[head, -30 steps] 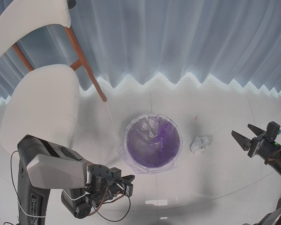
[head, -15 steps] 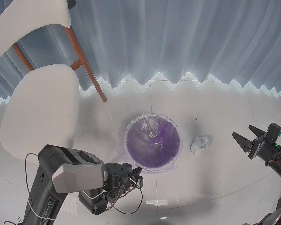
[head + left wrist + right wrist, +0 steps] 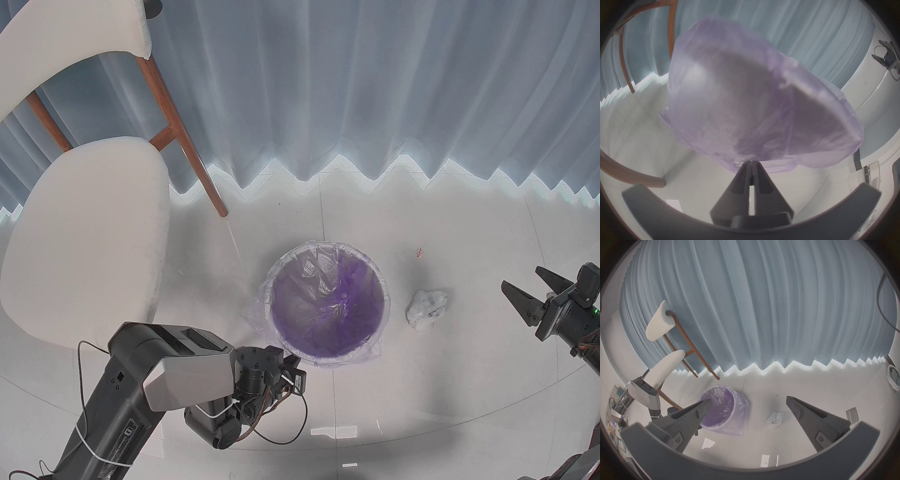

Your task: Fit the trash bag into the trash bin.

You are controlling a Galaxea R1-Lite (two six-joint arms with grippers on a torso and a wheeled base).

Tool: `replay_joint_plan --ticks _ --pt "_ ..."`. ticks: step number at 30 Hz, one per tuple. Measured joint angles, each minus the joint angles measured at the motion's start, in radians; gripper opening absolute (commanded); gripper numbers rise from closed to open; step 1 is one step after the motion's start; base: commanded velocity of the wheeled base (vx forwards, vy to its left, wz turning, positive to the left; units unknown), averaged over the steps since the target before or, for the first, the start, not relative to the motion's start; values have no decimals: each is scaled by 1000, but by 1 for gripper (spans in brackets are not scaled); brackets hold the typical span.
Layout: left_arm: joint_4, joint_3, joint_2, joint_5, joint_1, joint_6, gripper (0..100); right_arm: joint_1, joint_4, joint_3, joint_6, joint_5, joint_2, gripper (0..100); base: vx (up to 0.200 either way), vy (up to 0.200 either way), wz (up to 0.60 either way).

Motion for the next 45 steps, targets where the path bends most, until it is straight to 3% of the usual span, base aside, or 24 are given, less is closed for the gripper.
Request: replay_joint_plan --ticks 4,13,16,23,29,34,35,45 --pt "67 -17 10 0 8 -4 0 0 27 -1 0 0 -16 100 0 0 0" --pt "415 -79 -21 -6 14 -18 0 -2 120 -1 1 -1 -66 100 0 0 0" --pt "447 -99 -36 -12 15 -20 0 -4 150 0 2 -1 -85 100 0 0 0" --pt "267 -43 -61 -15 14 -30 0 -6 160 15 3 -2 -109 100 0 0 0" --pt "72 181 -119 -16 -4 -35 0 -6 161 40 6 -2 -124 100 0 0 0" --pt "9 368 -247 -13 -31 -65 0 -6 161 63 18 -1 -135 100 0 0 0" --pt "1 395 -286 -11 -37 -76 100 -6 161 69 19 -2 -138 100 0 0 0" --pt "-24 602 -727 -20 -61 -152 100 -9 172 127 32 -56 -157 100 0 0 0"
